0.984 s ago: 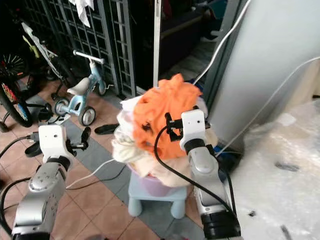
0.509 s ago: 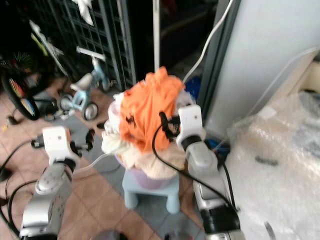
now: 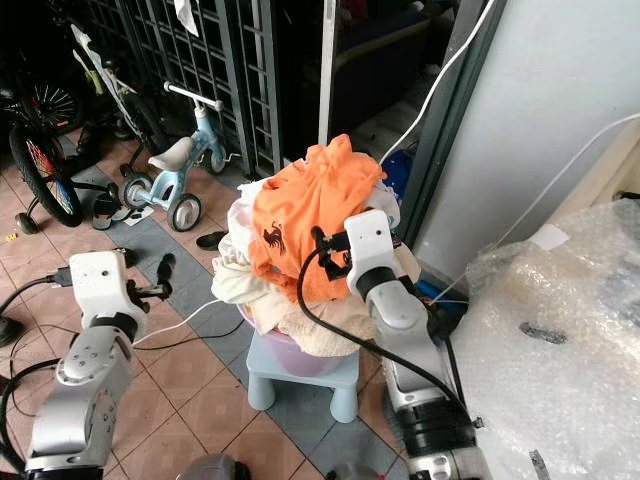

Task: Clothes washing

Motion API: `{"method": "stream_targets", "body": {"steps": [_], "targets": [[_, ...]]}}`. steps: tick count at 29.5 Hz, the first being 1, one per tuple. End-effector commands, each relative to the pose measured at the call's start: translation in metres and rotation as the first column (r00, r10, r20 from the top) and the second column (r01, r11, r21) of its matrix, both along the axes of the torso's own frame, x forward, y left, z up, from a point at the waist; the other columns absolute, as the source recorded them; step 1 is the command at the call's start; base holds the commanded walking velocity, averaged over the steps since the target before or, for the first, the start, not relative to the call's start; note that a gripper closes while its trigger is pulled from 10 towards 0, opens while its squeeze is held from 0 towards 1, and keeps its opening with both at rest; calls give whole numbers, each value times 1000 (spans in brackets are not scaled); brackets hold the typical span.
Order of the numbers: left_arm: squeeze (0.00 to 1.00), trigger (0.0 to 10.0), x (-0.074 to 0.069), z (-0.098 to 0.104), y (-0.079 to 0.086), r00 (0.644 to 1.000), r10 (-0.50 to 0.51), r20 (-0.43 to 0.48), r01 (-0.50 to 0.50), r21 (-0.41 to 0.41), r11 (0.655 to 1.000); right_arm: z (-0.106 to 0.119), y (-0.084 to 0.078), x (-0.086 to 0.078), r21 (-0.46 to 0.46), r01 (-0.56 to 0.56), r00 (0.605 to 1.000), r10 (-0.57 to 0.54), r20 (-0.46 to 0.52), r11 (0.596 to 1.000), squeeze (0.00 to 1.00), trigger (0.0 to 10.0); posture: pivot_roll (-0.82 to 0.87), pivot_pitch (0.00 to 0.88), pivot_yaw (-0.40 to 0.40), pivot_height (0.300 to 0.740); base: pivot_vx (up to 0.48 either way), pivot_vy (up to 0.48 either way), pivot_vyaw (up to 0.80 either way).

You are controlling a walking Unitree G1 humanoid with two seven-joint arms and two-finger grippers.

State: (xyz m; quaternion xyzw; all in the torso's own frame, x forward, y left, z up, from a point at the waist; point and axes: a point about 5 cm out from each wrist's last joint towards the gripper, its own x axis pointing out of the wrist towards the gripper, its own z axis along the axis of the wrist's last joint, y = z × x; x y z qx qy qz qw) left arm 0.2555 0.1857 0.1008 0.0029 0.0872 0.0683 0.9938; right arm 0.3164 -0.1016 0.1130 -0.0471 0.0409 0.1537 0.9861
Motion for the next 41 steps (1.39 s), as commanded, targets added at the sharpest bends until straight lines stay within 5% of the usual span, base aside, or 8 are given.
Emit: {"method": "stream_targets", "body": {"steps": [1,4,5,14,27,41], "targets": [[0,10000,0,8,2,1000,7,21,-7,21,1000,-8,5,5,-5,-34,997,33,-70,999,0,10000,26,6,12,740,0,0,0],[0,10000,-3,11,1,1000,11,23,-11,20,1000,-4,10,13,19,-17,998,18,-54,1000,0,10000,41,29,-1,740,0,0,0],[0,10000,-6,10,0,1000,14,17,-14,20,1000,-5,11,18,20,0,998,2,-61,1000,0,0,48,33,-8,740,0,0,0],[0,10000,-10,13,-1,999,38,23,-39,24,999,5,17,38,34,55,997,-53,-53,998,0,0,60,34,-38,740,0,0,0],[0,10000,-5,3,-9,1000,2,-13,-2,6,1000,-32,21,20,-21,45,984,-48,-174,999,0,0,29,0,-23,740,0,0,0],[0,10000,2,2,-13,1000,-5,-7,5,0,1000,-28,25,22,-4,27,988,-27,-154,1000,0,0,24,0,-30,740,0,0,0]]}}
